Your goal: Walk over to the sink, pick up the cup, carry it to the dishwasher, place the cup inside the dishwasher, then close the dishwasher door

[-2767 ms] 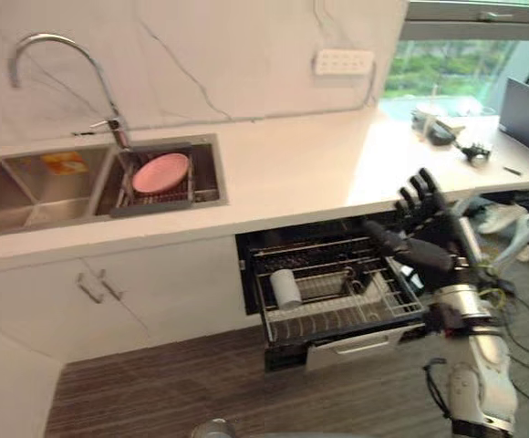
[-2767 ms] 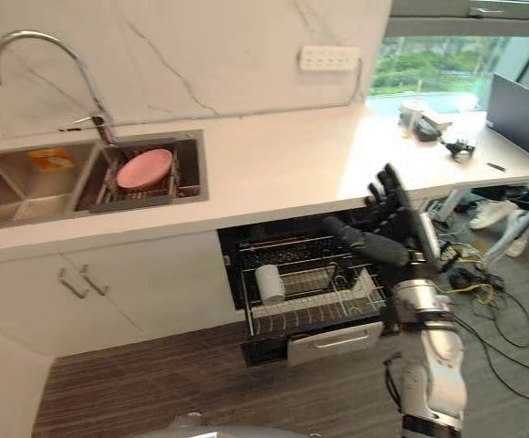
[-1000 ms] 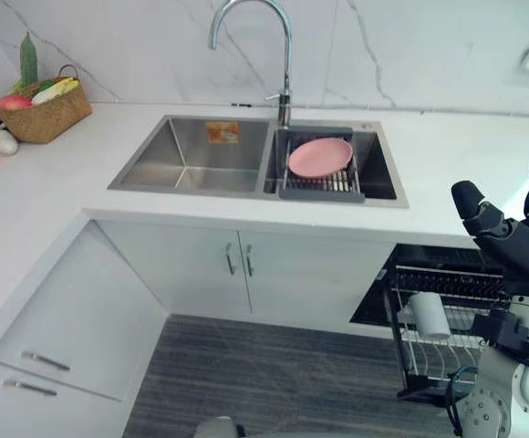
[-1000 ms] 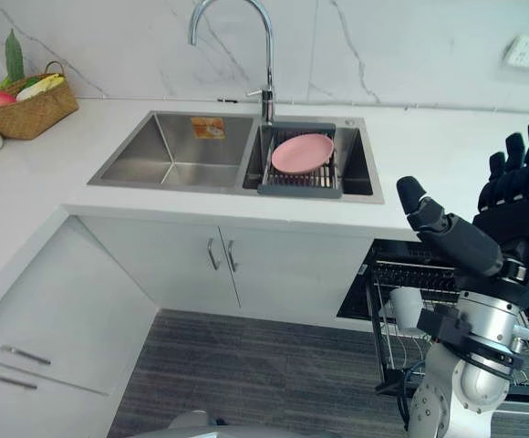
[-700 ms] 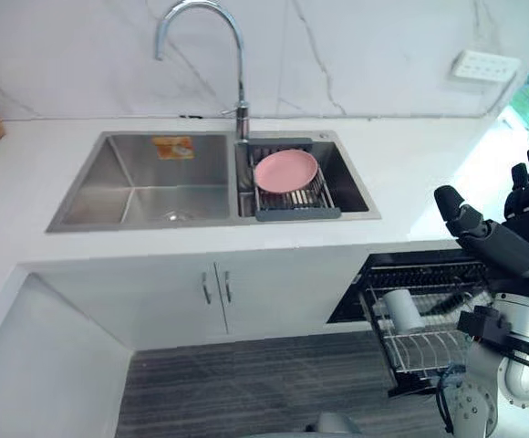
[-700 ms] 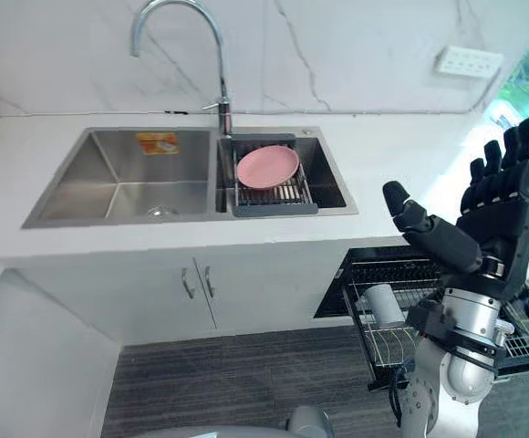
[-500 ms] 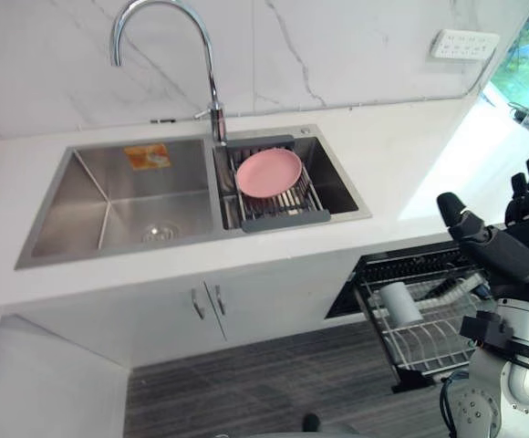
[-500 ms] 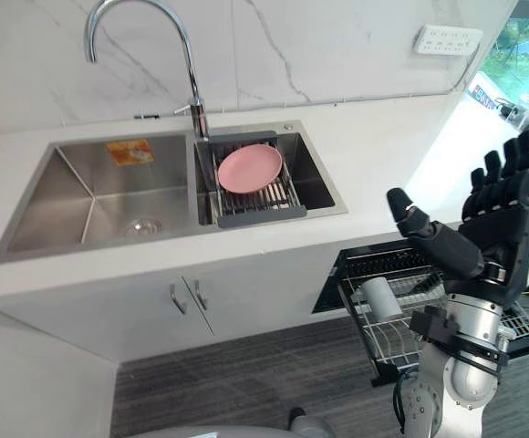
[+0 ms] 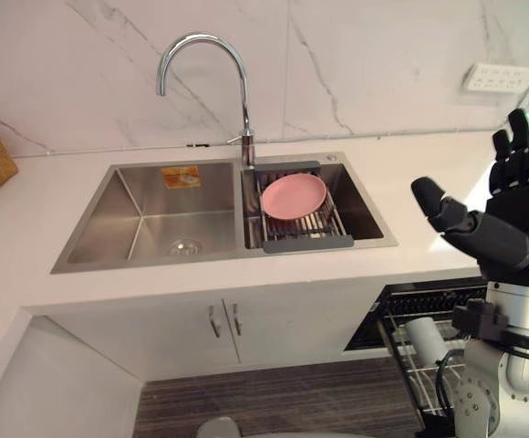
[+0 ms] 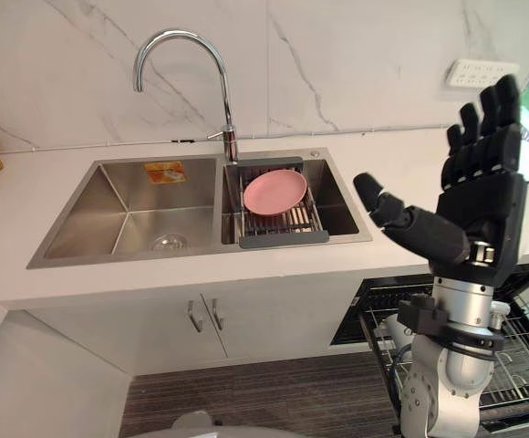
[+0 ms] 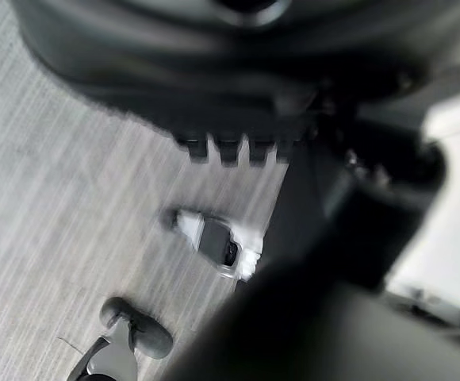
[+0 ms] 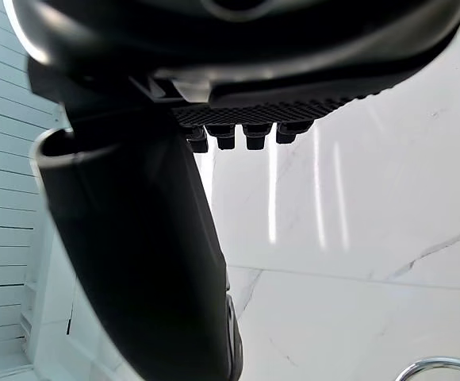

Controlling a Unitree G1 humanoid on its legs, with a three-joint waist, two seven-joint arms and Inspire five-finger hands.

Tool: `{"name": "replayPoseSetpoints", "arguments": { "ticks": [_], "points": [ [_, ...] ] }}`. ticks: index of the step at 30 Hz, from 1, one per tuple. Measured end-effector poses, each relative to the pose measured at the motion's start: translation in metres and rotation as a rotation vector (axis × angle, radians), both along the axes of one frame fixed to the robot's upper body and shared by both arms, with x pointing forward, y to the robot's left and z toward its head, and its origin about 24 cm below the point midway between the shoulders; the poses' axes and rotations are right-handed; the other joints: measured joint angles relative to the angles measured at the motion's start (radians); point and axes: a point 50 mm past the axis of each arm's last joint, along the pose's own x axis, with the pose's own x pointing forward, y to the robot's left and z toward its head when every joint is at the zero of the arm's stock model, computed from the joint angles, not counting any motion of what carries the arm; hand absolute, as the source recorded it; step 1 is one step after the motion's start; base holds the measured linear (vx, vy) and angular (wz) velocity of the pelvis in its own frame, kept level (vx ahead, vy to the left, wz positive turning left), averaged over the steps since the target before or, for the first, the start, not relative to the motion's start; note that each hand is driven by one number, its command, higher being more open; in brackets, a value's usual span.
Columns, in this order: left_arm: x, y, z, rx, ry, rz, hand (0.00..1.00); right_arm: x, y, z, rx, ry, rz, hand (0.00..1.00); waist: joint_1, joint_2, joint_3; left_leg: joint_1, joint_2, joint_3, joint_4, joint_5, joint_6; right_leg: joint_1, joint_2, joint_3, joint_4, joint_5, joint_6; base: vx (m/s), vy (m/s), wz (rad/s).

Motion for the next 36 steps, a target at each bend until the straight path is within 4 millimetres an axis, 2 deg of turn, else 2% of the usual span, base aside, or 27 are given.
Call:
{"name": "replayPoseSetpoints", "arguments": {
  "ticks": [1,2,5,9,10,12,13,15,16,18,19,20,21,24,27,32,36],
  "points": [
    [0.001,-0.001,0.0,0.0,-0.006,0.0,1.0,0.0,0.0,0.0,-0.003,0.001,0.0,1.0,0.004,0.004,0.001,0.004,-0.006,-0.004,-0.069,0.045,0.011,0.003,-0.003,0.007,0.0,-0.004,0.007,0.21,0.165,-0.43],
    [0.001,-0.001,0.0,0.003,-0.009,0.002,1.0,0.0,0.001,-0.002,-0.006,0.013,0.005,1.0,0.016,0.004,-0.004,0.034,-0.021,0.008,-0.108,0.129,0.07,0.017,-0.012,0.03,-0.002,-0.013,0.021,0.22,0.158,-0.39],
    [0.003,0.005,0.002,0.023,-0.012,-0.057,1.0,-0.001,0.009,0.005,-0.035,-0.01,0.032,1.0,0.009,-0.012,-0.023,0.043,-0.063,0.037,-0.126,0.119,0.094,0.02,-0.056,0.037,-0.017,-0.006,0.055,0.25,0.109,-0.15],
    [0.0,0.007,0.002,0.027,-0.003,-0.059,1.0,0.001,0.01,0.005,-0.051,0.016,0.058,1.0,0.018,-0.031,-0.023,0.086,-0.107,0.046,-0.183,0.105,0.106,0.029,-0.09,0.028,-0.002,0.002,0.066,0.19,0.062,0.03],
    [-0.001,0.007,0.002,0.025,0.004,-0.063,1.0,0.002,0.009,0.002,-0.054,0.032,0.06,1.0,0.017,-0.029,-0.024,0.103,-0.112,0.043,-0.204,0.098,0.103,0.017,-0.092,0.023,0.04,0.002,0.066,0.12,0.034,0.02],
    [-0.005,0.009,0.002,0.034,0.022,-0.073,1.0,0.006,0.001,-0.005,-0.051,0.075,0.042,1.0,0.01,-0.026,-0.025,0.143,-0.101,0.036,-0.254,0.113,0.109,-0.072,-0.087,0.0,0.231,0.002,0.066,0.12,0.048,0.03],
    [-0.009,0.011,0.002,0.042,0.044,-0.071,1.0,0.013,-0.003,-0.012,-0.039,0.106,0.037,1.0,-0.007,-0.029,-0.032,0.173,-0.094,0.036,-0.287,0.124,0.118,-0.119,-0.11,-0.068,0.338,-0.017,0.042,0.09,0.048,0.03],
    [-0.013,0.018,0.003,0.062,0.064,-0.076,1.0,0.02,-0.003,-0.018,-0.03,0.126,0.059,1.0,-0.013,-0.036,-0.038,0.186,-0.092,0.052,-0.307,0.129,0.118,-0.141,-0.134,-0.141,0.327,-0.032,0.02,0.1,0.025,-0.18],
    [-0.008,0.027,0.003,0.088,0.069,-0.089,1.0,0.027,-0.002,-0.021,-0.033,0.137,0.087,1.0,-0.014,-0.044,-0.043,0.195,-0.08,0.068,-0.311,0.131,0.117,-0.163,-0.147,-0.202,0.247,-0.033,0.016,0.11,-0.011,-0.32],
    [-0.006,0.031,0.003,0.092,0.082,-0.114,1.0,0.028,0.0,-0.023,-0.036,0.143,0.099,1.0,-0.014,-0.045,-0.044,0.201,-0.069,0.07,-0.312,0.133,0.113,-0.173,-0.153,-0.22,0.195,-0.022,0.019,0.09,-0.039,-0.16],
    [-0.005,0.033,0.003,0.092,0.092,-0.127,1.0,0.029,0.001,-0.023,-0.045,0.147,0.099,1.0,-0.016,-0.047,-0.042,0.206,-0.064,0.07,-0.312,0.134,0.11,-0.181,-0.161,-0.223,0.162,0.016,0.009,0.07,-0.089,0.0],
    [-0.003,0.036,0.004,0.094,0.102,-0.132,1.0,0.029,0.003,-0.023,-0.072,0.149,0.088,1.0,-0.017,-0.055,-0.036,0.217,-0.061,0.066,-0.312,0.131,0.094,-0.184,-0.163,-0.218,0.13,0.153,-0.011,0.06,-0.138,0.08],
    [0.0,0.039,0.004,0.094,0.113,-0.136,1.0,0.029,0.004,-0.023,-0.106,0.157,0.069,1.0,-0.016,-0.056,-0.031,0.226,-0.054,0.052,-0.317,0.124,0.069,-0.177,-0.155,-0.206,0.13,0.207,0.02,0.03,-0.132,0.09],
    [-0.001,0.044,0.005,0.094,0.135,-0.13,1.0,0.029,0.006,-0.019,-0.184,0.165,0.019,1.0,-0.009,-0.056,-0.032,0.225,-0.026,0.046,-0.341,0.129,0.032,-0.138,-0.116,-0.196,0.04,0.218,0.038,-0.01,-0.12,0.01],
    [0.001,0.047,0.005,0.085,0.135,-0.112,1.0,0.03,0.005,-0.007,-0.338,0.16,-0.034,1.0,-0.001,-0.065,-0.029,0.225,-0.031,0.054,-0.359,0.139,0.012,-0.101,-0.103,-0.213,-0.056,0.224,0.064,-0.04,-0.126,-0.05],
    [0.0,0.048,0.005,0.085,0.136,-0.101,1.0,0.036,0.005,0.004,-0.658,0.192,-0.161,1.0,0.006,-0.065,-0.03,0.224,-0.021,0.061,-0.379,0.158,-0.006,-0.102,-0.083,-0.216,-0.085,0.221,0.069,-0.04,-0.085,-0.06],
    [0.0,0.049,0.005,0.087,0.137,-0.091,1.0,0.045,0.012,0.006,-0.886,0.204,-0.218,1.0,0.007,-0.07,-0.033,0.22,-0.022,0.061,-0.391,0.171,-0.005,-0.105,-0.078,-0.224,-0.103,0.22,0.069,-0.02,-0.038,0.01]
  ]
}}
